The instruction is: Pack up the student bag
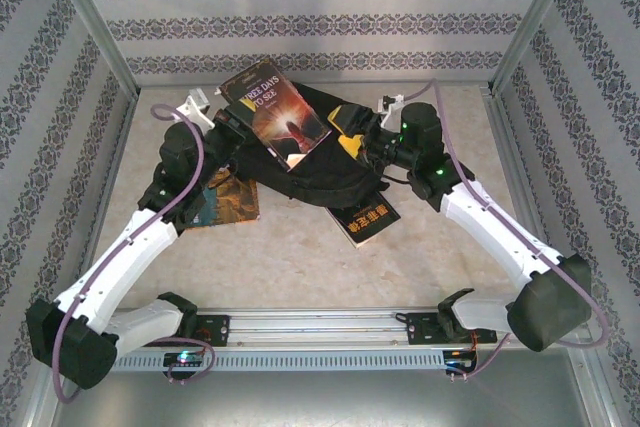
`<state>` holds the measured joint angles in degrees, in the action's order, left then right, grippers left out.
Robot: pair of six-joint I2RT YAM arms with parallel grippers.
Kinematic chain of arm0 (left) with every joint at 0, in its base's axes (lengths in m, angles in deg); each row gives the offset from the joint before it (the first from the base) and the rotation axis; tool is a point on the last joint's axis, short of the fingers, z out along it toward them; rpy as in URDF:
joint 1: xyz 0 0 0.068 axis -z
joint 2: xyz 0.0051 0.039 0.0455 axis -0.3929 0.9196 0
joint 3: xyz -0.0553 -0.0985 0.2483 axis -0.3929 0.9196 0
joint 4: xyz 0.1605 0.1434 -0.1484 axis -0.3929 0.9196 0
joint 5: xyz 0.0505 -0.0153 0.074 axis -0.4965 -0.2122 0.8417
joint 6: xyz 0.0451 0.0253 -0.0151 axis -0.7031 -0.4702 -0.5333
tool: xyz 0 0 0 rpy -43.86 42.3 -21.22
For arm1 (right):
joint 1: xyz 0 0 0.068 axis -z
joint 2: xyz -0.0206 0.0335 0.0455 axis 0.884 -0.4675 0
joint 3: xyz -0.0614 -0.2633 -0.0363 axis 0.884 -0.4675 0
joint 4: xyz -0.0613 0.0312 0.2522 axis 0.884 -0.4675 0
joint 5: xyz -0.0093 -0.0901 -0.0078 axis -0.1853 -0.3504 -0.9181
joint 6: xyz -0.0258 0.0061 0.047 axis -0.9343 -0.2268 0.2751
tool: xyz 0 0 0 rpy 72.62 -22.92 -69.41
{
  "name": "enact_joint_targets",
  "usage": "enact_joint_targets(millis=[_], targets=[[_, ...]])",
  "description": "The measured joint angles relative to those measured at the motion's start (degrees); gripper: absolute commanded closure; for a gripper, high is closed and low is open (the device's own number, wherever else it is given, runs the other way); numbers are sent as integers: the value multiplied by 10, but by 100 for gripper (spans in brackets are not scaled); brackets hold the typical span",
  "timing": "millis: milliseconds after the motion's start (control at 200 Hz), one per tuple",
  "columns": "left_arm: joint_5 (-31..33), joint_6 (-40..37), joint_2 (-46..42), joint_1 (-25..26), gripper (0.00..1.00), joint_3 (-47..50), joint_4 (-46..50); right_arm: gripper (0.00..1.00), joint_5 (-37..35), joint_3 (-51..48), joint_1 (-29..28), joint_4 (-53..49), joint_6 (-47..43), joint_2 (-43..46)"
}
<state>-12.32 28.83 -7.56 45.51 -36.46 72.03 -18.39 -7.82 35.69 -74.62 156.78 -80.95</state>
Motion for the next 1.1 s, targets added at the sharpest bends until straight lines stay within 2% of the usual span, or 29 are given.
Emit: enact_joint_targets(millis=[220,654,734,859,969,1099], targets=[[16,12,26,0,100,-35,-23,14,-9,-41,-25,121,100,-7],[28,55,56,0,100,-81,-42,13,-53,-43,-76,308,184,-75],[32,61,56,0,100,-87,-42,17,-70,-43,-88,345,196,-95],[37,72,55,0,100,-92,-43,34,-107,-42,-100,376,194,-105],[37,80,53,0,100,-92,-40,42,-137,-27,-101,389,188,-105],[47,94,36,2,100,-87,-38,57,-159,-5,-100,402,172,-105]])
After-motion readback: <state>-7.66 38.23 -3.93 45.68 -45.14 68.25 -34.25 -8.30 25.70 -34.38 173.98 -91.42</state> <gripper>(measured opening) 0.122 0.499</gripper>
